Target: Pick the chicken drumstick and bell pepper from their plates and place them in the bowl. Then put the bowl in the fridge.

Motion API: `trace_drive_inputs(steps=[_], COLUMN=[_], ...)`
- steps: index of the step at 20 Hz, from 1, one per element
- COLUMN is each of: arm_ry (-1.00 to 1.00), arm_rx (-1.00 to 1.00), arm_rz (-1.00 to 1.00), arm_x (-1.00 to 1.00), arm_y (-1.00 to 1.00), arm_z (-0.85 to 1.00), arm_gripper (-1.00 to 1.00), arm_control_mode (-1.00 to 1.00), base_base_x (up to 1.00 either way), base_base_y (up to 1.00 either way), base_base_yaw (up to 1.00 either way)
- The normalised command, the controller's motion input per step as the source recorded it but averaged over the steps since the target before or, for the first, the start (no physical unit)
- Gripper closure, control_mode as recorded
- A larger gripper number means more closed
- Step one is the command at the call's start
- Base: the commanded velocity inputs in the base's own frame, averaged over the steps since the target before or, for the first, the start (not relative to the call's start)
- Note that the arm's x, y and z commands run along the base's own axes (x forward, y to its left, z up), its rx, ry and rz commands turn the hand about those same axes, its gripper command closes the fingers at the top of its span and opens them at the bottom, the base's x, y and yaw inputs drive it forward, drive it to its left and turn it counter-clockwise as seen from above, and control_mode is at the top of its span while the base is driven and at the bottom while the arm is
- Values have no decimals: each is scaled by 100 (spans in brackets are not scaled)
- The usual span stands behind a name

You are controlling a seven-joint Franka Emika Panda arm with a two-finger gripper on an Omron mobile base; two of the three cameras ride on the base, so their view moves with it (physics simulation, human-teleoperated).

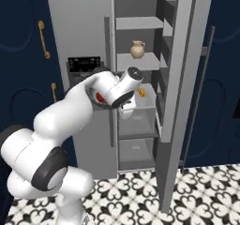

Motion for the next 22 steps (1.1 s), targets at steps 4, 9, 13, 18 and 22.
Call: trace_drive_inputs(steps=[4,9,13,18,22], arm_ry=[0,0,0,0,0], arm_rx=[0,0,0,0,0], arm_rz=[0,0,0,0,0], arm_x=[0,0,0,0,0], arm_y=[0,0,0,0,0], arm_z=[0,0,0,0,0], arm_gripper=[100,100,100,100,100], arm_control_mode=[100,100,100,100,100], base_base_x=[79,100,47,34,59], base_base_y=[-20,0,-51,-25,0], base_base_yaw=[-6,-1,-8,-5,-10])
